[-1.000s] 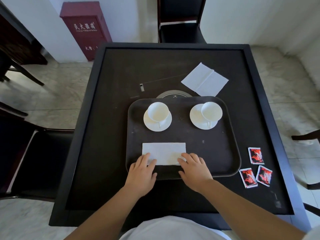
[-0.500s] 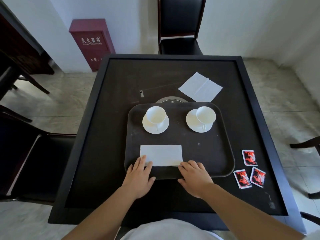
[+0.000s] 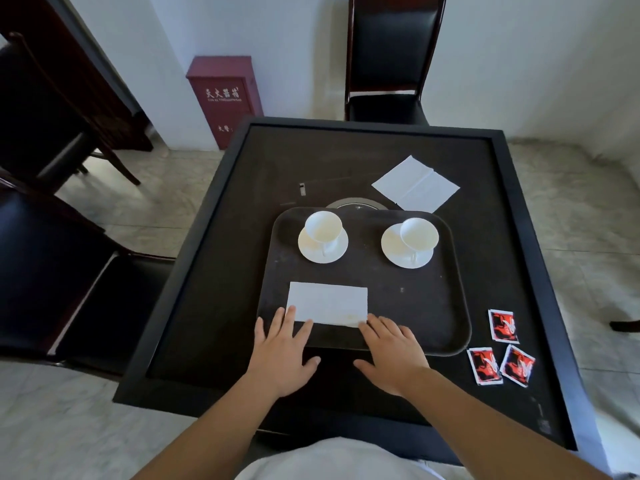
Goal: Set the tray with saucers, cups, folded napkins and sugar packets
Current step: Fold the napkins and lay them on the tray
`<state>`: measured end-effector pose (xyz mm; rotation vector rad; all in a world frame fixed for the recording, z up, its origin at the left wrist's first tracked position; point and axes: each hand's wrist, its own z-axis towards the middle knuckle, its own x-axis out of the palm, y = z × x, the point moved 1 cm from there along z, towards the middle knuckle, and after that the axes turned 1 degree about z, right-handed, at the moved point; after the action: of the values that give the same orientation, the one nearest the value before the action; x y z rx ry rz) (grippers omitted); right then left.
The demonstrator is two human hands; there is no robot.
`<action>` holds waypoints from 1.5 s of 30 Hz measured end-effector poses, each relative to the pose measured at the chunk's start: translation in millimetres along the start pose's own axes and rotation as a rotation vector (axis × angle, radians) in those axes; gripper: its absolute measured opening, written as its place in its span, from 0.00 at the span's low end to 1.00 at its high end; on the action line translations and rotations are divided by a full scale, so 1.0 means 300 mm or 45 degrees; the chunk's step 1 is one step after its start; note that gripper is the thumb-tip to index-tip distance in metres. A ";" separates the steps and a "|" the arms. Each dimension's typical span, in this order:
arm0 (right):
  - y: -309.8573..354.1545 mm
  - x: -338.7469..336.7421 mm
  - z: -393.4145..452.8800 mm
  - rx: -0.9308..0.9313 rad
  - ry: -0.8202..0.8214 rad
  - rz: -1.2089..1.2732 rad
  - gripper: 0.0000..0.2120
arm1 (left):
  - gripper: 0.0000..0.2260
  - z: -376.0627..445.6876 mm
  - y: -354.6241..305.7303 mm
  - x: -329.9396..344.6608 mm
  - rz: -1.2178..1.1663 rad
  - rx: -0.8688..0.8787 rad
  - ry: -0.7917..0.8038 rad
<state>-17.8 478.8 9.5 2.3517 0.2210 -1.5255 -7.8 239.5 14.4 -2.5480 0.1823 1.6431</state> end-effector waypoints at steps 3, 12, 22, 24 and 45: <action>0.003 -0.009 -0.013 0.053 0.002 0.011 0.42 | 0.37 -0.028 -0.025 -0.017 -0.046 -0.049 -0.057; 0.055 -0.068 -0.070 0.251 -0.028 0.073 0.48 | 0.42 -0.027 -0.046 -0.075 -0.048 0.013 -0.161; 0.047 -0.132 -0.146 0.547 -0.145 0.192 0.47 | 0.39 0.049 -0.149 -0.241 -0.085 0.335 -0.211; 0.023 -0.153 -0.162 0.577 -0.166 0.208 0.47 | 0.39 0.069 -0.191 -0.268 -0.091 0.375 -0.233; -0.572 -0.516 0.130 0.302 -0.361 0.144 0.36 | 0.25 0.531 -0.569 -0.583 -0.198 0.167 -0.322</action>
<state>-167.6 632.6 103.3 2.2340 -0.1661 -1.8906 -195.8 440.0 112.1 -2.1765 0.0662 1.8063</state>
